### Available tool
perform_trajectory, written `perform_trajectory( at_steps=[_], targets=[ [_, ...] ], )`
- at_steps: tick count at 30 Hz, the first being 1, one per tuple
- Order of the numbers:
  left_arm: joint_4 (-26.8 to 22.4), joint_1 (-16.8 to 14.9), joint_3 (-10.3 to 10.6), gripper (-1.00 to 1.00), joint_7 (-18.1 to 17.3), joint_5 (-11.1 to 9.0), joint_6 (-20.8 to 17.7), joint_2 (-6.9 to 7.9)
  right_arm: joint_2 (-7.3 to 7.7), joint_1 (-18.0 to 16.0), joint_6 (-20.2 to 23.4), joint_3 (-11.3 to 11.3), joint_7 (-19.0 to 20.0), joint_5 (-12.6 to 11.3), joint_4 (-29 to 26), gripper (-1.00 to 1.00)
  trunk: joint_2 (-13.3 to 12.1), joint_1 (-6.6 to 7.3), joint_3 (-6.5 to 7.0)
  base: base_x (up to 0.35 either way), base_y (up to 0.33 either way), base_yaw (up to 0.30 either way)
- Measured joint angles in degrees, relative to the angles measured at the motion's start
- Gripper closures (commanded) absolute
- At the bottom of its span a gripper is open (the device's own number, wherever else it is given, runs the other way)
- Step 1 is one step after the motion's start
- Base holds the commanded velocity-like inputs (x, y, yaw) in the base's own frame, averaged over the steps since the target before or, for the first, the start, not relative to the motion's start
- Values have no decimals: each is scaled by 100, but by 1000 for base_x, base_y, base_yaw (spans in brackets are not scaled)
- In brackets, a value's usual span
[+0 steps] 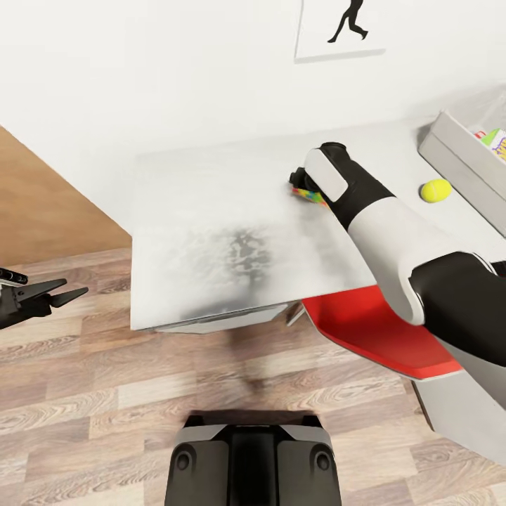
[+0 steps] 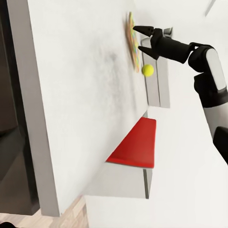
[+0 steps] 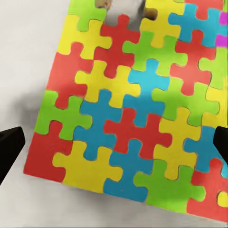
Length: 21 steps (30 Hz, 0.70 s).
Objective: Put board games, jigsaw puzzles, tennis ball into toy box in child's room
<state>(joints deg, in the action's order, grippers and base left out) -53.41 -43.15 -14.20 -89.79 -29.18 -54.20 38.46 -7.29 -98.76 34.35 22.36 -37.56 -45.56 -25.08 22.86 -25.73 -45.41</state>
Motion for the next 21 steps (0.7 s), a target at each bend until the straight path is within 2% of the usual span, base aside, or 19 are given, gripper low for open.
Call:
perform_trajectory(
  at_steps=[13,21],
  targets=[
    [-2,1,1,-100,0,-1,5,1,4,-291,-4,-22,-15,10,-7,-100,-3,-2,-1,0,-10,0],
    [-2,1,-3,-100,0,-1,5,2,-3,-412,-7,-137,-84,10,-14,-100,-3,-2,-1,0,0,0]
  ],
)
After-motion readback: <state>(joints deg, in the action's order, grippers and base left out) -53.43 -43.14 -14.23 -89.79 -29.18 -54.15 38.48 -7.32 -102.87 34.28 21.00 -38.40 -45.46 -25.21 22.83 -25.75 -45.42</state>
